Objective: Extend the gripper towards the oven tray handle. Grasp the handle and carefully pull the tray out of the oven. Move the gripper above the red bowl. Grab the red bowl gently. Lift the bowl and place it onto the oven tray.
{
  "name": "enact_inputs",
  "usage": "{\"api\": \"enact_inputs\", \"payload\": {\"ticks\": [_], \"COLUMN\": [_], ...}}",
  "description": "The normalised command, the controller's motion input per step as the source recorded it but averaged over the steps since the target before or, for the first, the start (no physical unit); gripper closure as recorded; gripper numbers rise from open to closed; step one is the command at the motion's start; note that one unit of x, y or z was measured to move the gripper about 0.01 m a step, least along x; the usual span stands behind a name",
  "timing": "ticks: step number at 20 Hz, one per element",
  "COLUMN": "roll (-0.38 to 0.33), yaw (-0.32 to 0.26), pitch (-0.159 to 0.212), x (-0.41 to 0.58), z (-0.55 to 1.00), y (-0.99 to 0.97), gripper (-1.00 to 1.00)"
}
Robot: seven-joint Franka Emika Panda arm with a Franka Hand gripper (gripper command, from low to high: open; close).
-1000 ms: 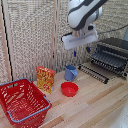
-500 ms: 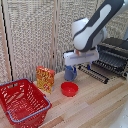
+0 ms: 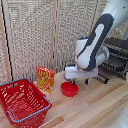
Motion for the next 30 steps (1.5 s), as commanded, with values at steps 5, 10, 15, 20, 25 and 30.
{"api": "enact_inputs", "payload": {"ticks": [5,10,15,20,25,30], "roll": [0.003,0.0,0.0,0.0,0.0,0.0], "yaw": [0.0,0.027,0.003,-0.024,-0.062,-0.063], "pitch": [0.009,0.0,-0.007,-0.027,-0.036,-0.048], "x": [-0.002,0.0,0.014,0.0,0.051,0.057], "z": [-0.02,0.0,0.0,0.02,0.06,0.07], "y": [0.0,0.0,0.0,0.0,0.0,0.0], "gripper": [1.0,1.0,1.0,1.0,1.0,1.0]}}
